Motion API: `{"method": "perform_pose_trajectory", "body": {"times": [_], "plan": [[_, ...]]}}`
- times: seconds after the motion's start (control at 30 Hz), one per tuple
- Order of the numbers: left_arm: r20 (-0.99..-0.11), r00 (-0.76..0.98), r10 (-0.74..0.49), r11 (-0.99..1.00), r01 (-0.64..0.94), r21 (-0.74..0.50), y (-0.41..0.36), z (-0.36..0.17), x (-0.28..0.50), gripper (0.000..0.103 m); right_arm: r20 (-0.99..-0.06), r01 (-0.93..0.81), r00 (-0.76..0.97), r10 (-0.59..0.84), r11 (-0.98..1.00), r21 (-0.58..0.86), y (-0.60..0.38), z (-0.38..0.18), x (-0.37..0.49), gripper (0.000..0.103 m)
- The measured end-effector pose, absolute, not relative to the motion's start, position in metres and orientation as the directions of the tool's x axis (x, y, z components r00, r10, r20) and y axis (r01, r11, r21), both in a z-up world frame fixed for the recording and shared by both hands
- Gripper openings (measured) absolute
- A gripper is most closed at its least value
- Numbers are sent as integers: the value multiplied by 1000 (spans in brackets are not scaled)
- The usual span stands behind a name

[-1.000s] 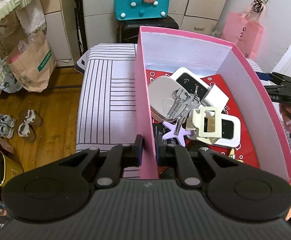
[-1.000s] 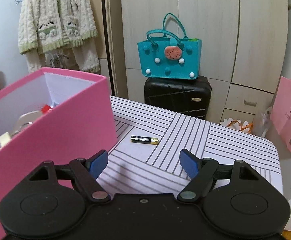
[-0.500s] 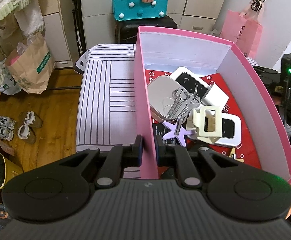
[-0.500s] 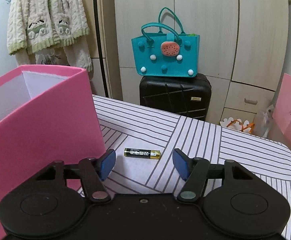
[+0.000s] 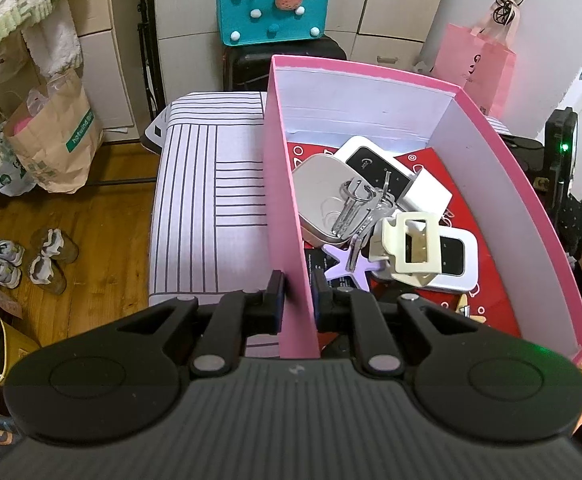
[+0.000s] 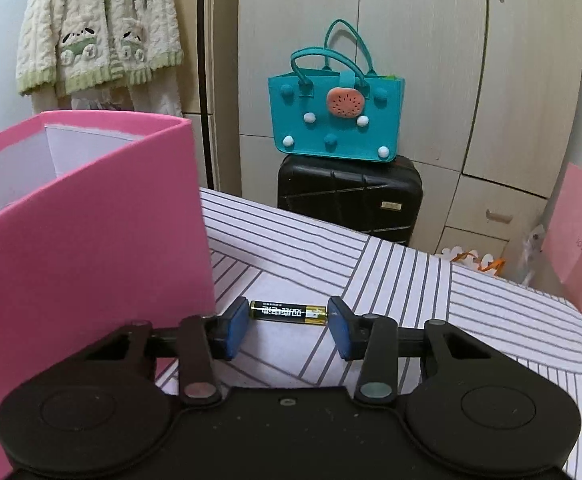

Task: Organize rigid objects
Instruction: 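Grasp the AA battery on the table with the right tool, then carry the AA battery into the pink box and release it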

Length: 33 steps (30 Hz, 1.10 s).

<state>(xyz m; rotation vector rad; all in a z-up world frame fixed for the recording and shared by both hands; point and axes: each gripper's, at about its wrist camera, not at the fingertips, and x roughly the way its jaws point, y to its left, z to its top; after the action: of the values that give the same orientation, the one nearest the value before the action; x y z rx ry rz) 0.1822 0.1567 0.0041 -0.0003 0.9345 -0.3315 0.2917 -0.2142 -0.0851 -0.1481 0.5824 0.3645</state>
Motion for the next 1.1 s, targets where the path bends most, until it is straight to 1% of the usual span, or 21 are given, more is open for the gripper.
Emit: {"method": "perform_pose_trajectory", "body": {"times": [0.13, 0.23, 0.47, 0.63, 0.7, 0.83, 1.1], "plan": [[-790, 544, -284, 947, 286, -144, 157, 4, 183, 13, -553, -353, 784, 282, 936, -22, -222, -77, 285, 48], [-790, 543, -283, 945, 298, -133, 156, 4, 183, 13, -555, -336, 781, 286, 942, 13, -232, -65, 278, 48], [-797, 536, -278, 940, 321, -112, 153, 5, 183, 13, -619, -277, 726, 299, 951, 134, -249, -27, 258, 48], [-807, 527, -267, 936, 340, -88, 149, 6, 184, 13, -626, -279, 699, 347, 938, 208, -252, -1, 237, 48], [-805, 532, -261, 936, 343, -76, 148, 6, 183, 12, -623, -290, 690, 368, 929, 229, -250, 8, 228, 48], [-805, 539, -247, 935, 351, -52, 146, 6, 179, 12, -603, -337, 708, 367, 926, 167, -231, 21, 202, 48], [-823, 534, -196, 921, 389, 32, 136, 10, 173, 11, -599, -474, 637, 485, 859, 191, -193, 33, 177, 48]]}}
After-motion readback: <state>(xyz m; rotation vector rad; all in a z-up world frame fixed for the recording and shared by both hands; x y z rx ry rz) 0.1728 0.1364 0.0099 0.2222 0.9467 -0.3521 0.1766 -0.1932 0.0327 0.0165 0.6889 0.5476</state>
